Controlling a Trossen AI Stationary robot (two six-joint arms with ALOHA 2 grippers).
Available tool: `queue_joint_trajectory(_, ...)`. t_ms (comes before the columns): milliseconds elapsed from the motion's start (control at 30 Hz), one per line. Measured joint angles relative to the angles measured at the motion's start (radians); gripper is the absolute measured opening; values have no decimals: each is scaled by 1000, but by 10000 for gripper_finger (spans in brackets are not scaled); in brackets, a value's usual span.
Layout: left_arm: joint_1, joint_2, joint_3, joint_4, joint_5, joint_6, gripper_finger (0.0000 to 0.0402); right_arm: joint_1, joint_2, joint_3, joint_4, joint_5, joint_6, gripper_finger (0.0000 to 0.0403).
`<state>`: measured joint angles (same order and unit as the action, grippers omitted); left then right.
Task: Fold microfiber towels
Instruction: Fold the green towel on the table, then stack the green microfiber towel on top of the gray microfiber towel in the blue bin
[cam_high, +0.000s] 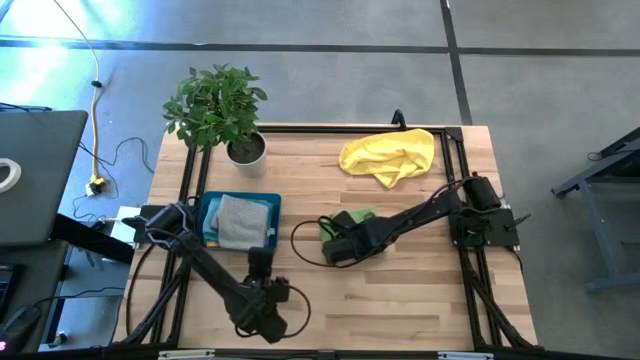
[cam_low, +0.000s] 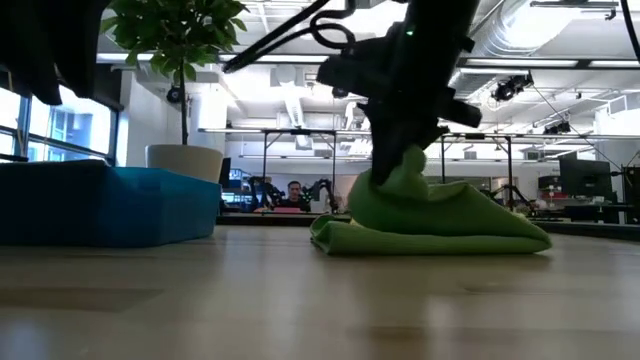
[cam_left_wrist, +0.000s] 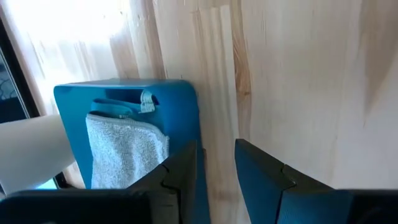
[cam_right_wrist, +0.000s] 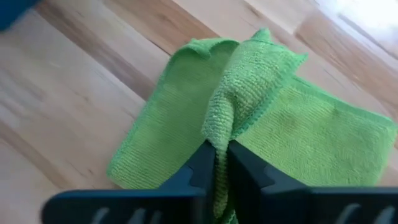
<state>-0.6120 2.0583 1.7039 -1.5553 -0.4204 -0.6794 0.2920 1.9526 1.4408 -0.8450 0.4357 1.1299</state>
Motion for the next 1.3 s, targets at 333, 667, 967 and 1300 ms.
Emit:
queue_joint_trajectory(333, -33, -3, -1, 1, -10, -77, 99, 5, -15, 4, 105, -78, -210, 154)
queue_joint_trajectory(667, -29, -3, -1, 70, -38, -128, 99, 32, -17, 30, -178, -15, -328, 165)
queue_joint_trajectory(967, 40, -3, -1, 148, -29, -6, 99, 31, -29, 30, -505, -8, -297, 165)
queue_joint_trajectory(1300, 174, -2, -1, 147, -3, 19, 99, 17, -193, -89, -640, 186, -138, 165)
